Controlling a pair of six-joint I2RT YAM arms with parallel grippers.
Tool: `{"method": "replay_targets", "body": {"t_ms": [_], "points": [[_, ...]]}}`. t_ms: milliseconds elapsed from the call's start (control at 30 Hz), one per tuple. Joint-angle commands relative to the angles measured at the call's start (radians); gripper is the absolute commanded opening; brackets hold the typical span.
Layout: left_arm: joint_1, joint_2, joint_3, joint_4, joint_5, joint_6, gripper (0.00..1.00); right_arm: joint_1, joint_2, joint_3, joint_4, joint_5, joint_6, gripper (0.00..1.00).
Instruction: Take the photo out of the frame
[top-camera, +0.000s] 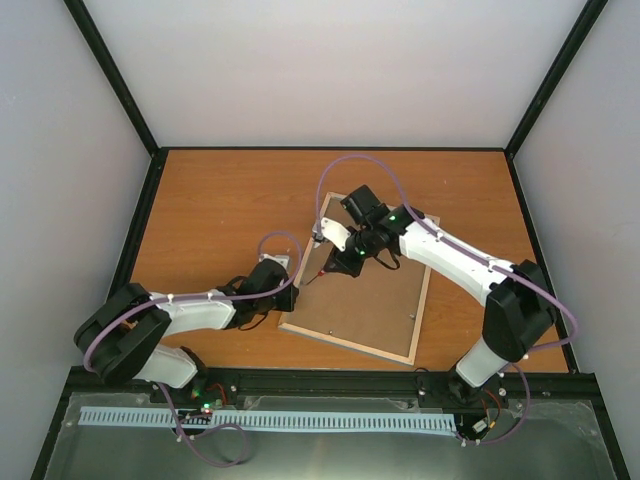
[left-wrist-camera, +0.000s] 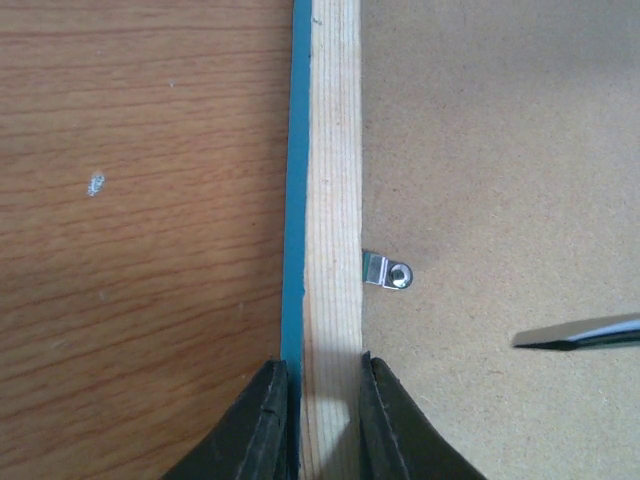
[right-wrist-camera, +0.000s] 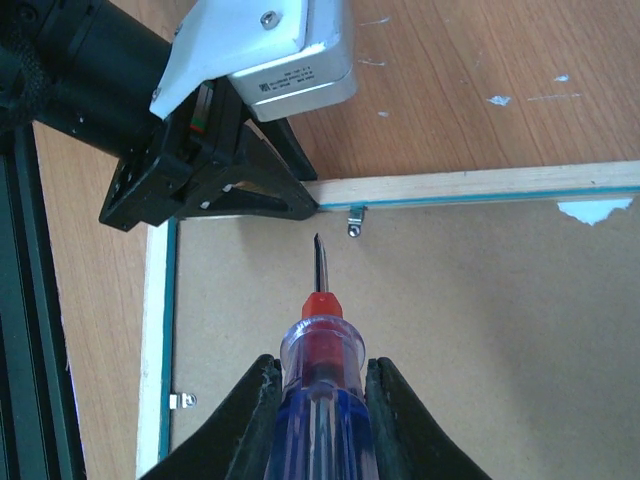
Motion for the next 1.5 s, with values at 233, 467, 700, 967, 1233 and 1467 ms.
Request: {"method": "replay_targets", "body": {"t_ms": [233, 467, 700, 967, 1233, 1467], "points": [[-0.012, -0.025, -0.028, 0.054, 0.051, -0.028, 0.01, 0.032, 0.13, 0.097, 0.014, -0.047, 0.052, 0.03], [-0.012, -0.042, -0.039, 0.064, 0.053, -0.031, 0.01, 0.033, 0.163, 0.099, 0.022, -0.026, 0.057, 0.03], [-0.012, -0.037, -0.047, 0.078, 0.062, -0.031, 0.01, 0.034, 0.17, 0.1, 0.031, 0.058, 0.081, 0.03], [-0.012, -0.037, -0.054, 0.085, 0.061, -0.033, 0.01, 0.034, 0.177, 0.105, 0.028, 0.114, 0.104, 0.03], [-0.012, -0.041, -0.057, 0.084, 0.059, -0.036, 0.01, 0.034, 0.171, 0.095, 0.005, 0.109, 0.092, 0.03], [-0.012, -0.058, -0.054, 0.067, 0.052, -0.04, 0.01, 0.034, 0.099, 0.049, -0.059, 0.142, 0.06, 0.03]]}}
